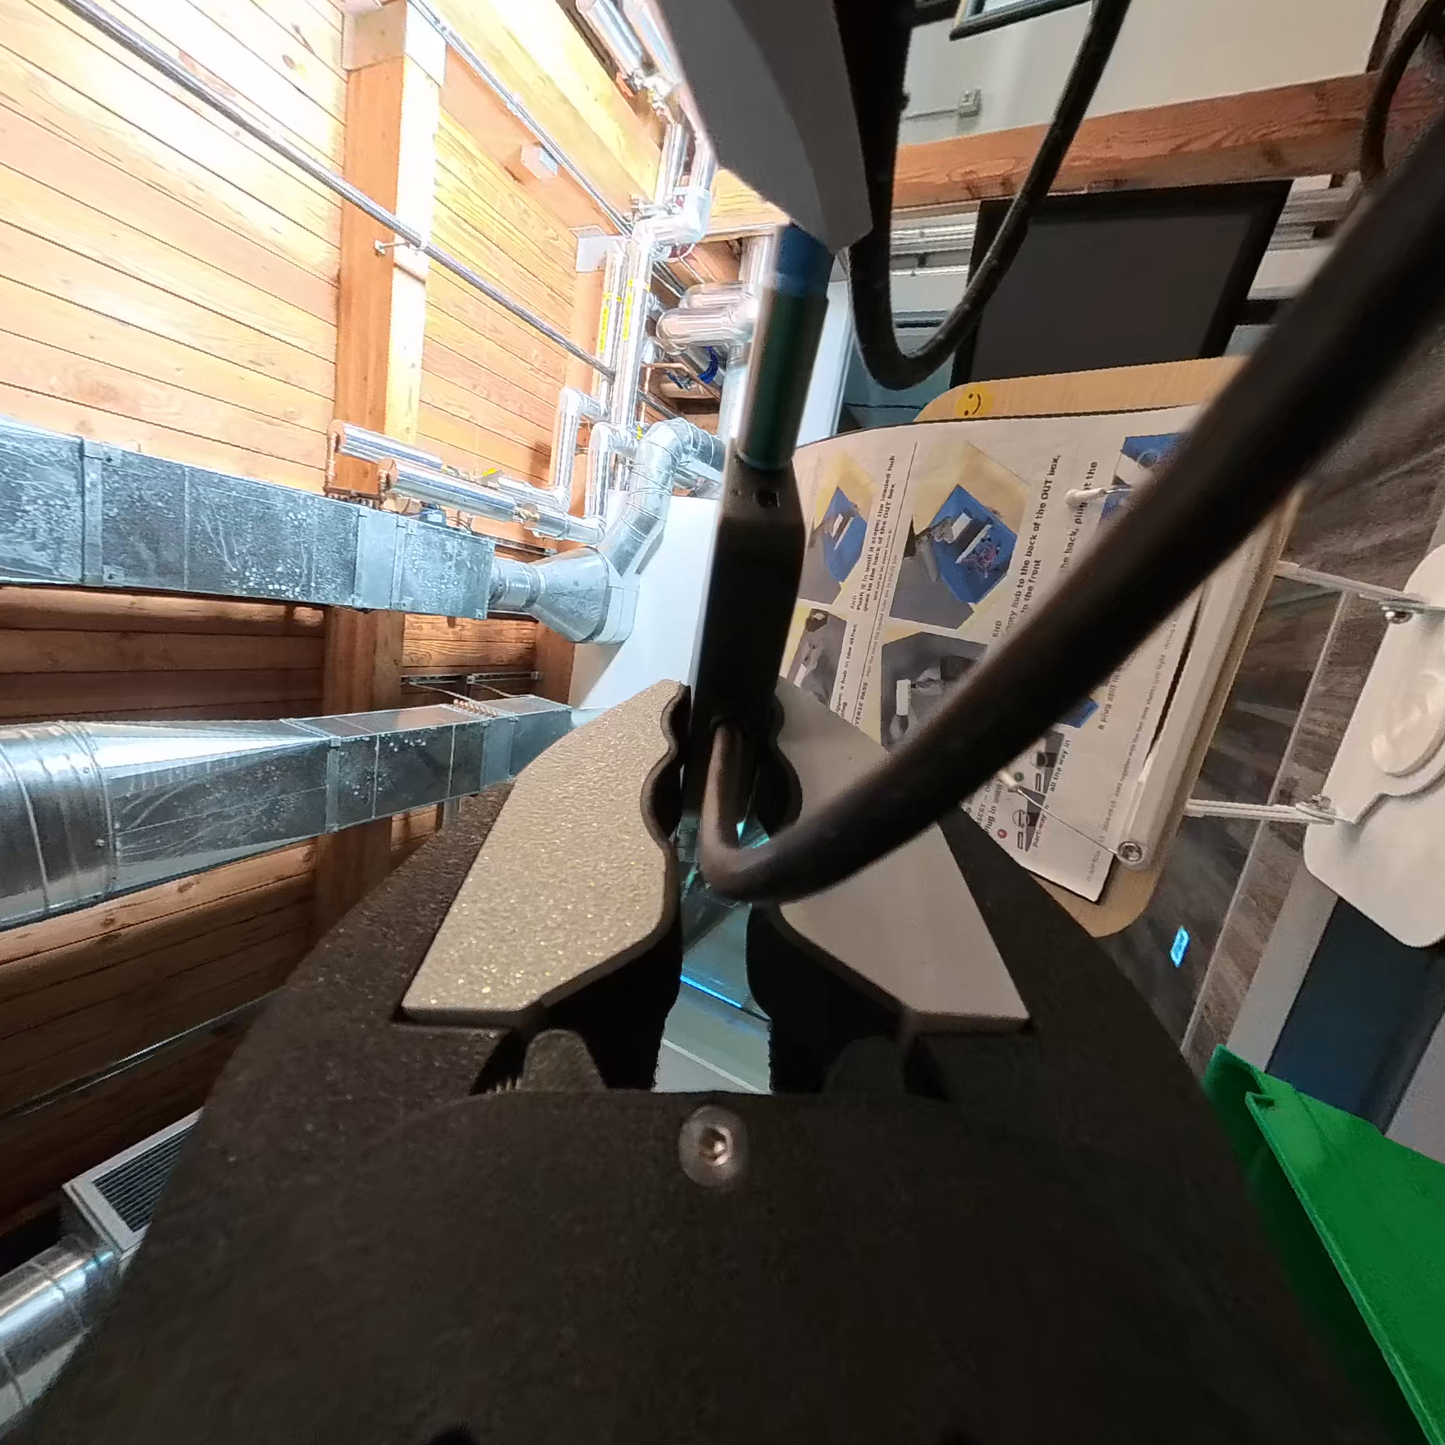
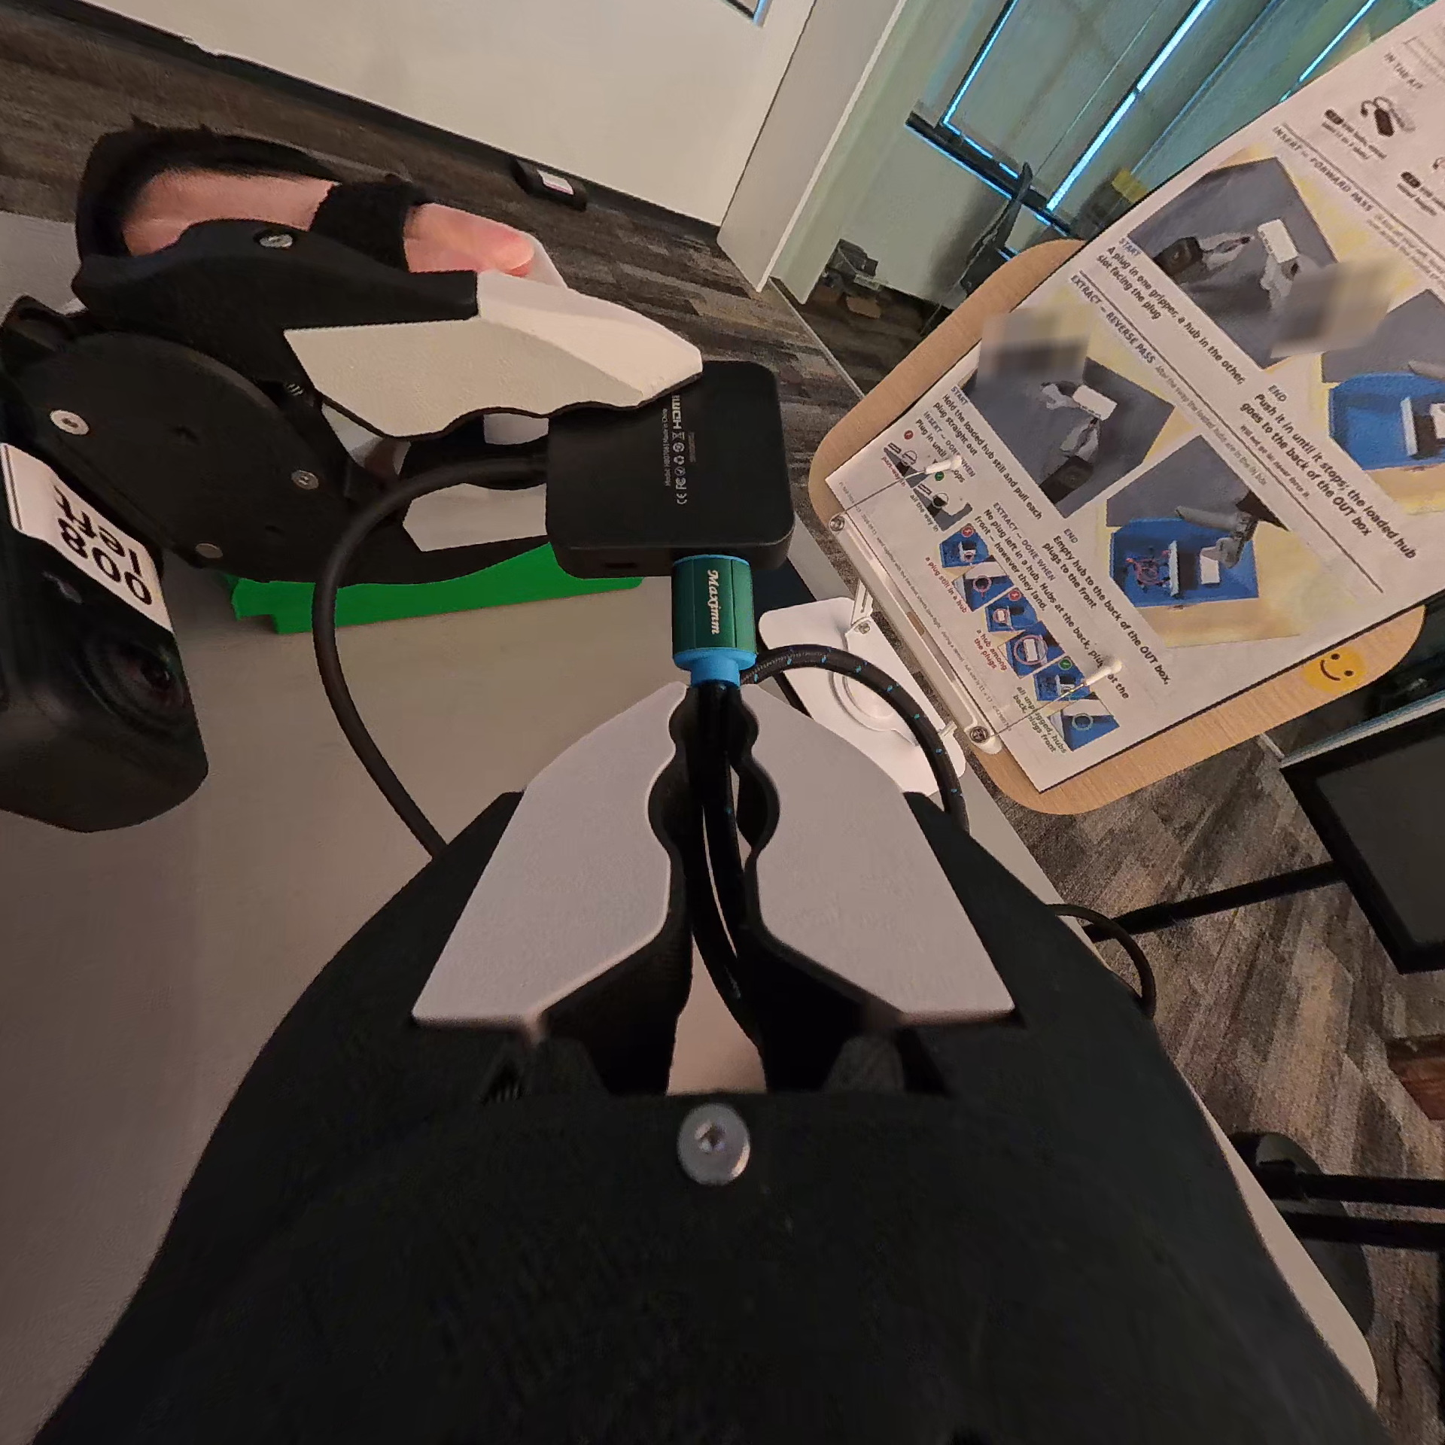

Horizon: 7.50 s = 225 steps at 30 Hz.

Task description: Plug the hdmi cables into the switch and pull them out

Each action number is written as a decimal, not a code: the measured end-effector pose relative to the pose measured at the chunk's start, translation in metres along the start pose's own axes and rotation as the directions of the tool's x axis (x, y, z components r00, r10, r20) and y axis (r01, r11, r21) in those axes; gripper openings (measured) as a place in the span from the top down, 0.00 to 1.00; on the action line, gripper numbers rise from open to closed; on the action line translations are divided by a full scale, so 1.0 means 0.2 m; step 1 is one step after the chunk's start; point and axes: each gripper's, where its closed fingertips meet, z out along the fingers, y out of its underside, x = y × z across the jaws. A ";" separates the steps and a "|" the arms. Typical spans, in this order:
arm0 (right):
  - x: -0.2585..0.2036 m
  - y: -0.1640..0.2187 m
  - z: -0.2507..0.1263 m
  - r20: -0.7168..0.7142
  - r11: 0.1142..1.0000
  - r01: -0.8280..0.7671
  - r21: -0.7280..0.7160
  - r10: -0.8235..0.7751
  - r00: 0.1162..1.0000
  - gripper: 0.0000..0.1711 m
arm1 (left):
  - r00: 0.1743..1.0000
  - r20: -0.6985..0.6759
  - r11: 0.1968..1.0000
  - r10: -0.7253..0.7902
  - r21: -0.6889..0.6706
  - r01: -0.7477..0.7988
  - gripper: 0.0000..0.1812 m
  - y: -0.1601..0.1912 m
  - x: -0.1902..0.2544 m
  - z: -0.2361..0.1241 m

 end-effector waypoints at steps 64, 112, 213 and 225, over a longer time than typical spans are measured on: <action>-0.05 -0.05 -0.14 0.025 0.948 0.298 0.110 -0.302 0.953 0.96 | 0.989 0.143 0.978 -0.036 0.209 0.005 0.91 -0.14 -0.10 -0.08; -0.13 -0.05 -0.10 -0.087 0.796 0.589 0.138 -0.583 0.808 0.80 | 0.998 -0.047 0.974 -0.043 0.220 0.053 0.92 -0.14 0.03 -0.06; 0.90 1.33 0.07 -0.252 0.843 0.064 -0.534 -0.232 0.940 0.70 | 0.672 -0.597 0.899 -0.438 -0.289 0.329 0.90 0.15 0.36 -0.06; 0.87 1.31 -0.08 -0.243 0.847 -0.093 -0.523 -0.044 0.969 0.90 | 0.670 -0.580 0.884 -0.464 -0.347 0.312 0.91 0.22 0.38 -0.05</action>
